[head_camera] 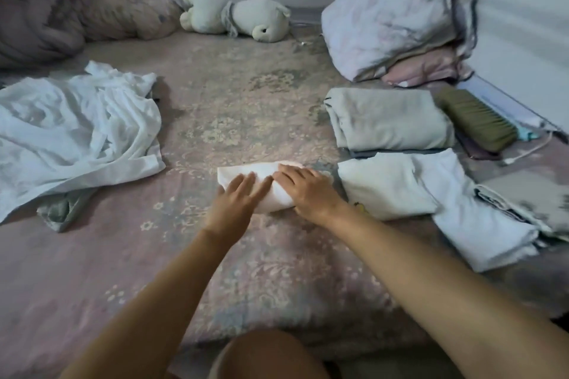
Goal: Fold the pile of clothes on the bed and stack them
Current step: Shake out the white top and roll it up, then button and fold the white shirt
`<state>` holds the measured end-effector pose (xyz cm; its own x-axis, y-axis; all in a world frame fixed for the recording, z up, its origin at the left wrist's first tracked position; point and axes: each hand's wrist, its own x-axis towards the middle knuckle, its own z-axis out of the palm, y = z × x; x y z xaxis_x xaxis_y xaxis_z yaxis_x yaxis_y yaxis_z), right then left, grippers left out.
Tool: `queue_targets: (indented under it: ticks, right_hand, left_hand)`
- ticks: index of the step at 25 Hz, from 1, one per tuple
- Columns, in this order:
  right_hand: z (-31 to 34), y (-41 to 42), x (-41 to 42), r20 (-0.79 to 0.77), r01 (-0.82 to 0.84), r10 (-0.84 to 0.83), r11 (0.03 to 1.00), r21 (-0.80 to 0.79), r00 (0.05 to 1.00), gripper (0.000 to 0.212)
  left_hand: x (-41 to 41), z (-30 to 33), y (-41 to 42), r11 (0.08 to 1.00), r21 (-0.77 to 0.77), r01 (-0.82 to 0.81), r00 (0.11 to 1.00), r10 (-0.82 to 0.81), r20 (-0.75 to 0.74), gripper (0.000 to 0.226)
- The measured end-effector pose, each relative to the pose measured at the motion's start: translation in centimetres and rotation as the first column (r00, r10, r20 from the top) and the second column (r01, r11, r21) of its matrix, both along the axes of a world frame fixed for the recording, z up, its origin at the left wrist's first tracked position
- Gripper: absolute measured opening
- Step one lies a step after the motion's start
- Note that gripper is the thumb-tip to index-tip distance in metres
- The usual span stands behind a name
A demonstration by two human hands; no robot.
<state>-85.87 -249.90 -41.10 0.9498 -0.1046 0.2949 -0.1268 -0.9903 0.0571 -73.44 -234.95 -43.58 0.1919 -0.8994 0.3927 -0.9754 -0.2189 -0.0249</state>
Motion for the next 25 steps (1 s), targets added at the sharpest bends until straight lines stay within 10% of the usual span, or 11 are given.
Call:
queue_targets:
  ticks: [6,12,21,25]
  right_hand:
    - [5.9,-12.2,-9.4,0.283,0.247,-0.148,0.902,-0.354,0.948,0.047]
    - [-0.8,-14.3,-15.6,-0.509,0.438,-0.338,0.895,0.087,0.792,0.101]
    - [-3.3,-13.9,-14.7,-0.385,0.445,-0.410,0.896,0.000,0.826,0.108]
    - [-2.5,-9.8,-11.7,-0.164,0.256,-0.270,0.961,-0.101,0.949,0.077]
  left_hand:
    - [-7.7,5.7,-13.6,0.990,-0.128,0.066,0.990,-0.049,0.133,0.059]
    - [-12.2,-1.5,-16.4,0.862,0.400,0.313,0.864,-0.084,-0.496,0.087]
    - [-12.5,-3.0,-16.8,0.907,0.396,0.143,0.988,-0.106,-0.113,0.083]
    - [-4.8,-3.7,-9.4,0.933,0.359,0.038,0.997,-0.013,-0.071,0.071]
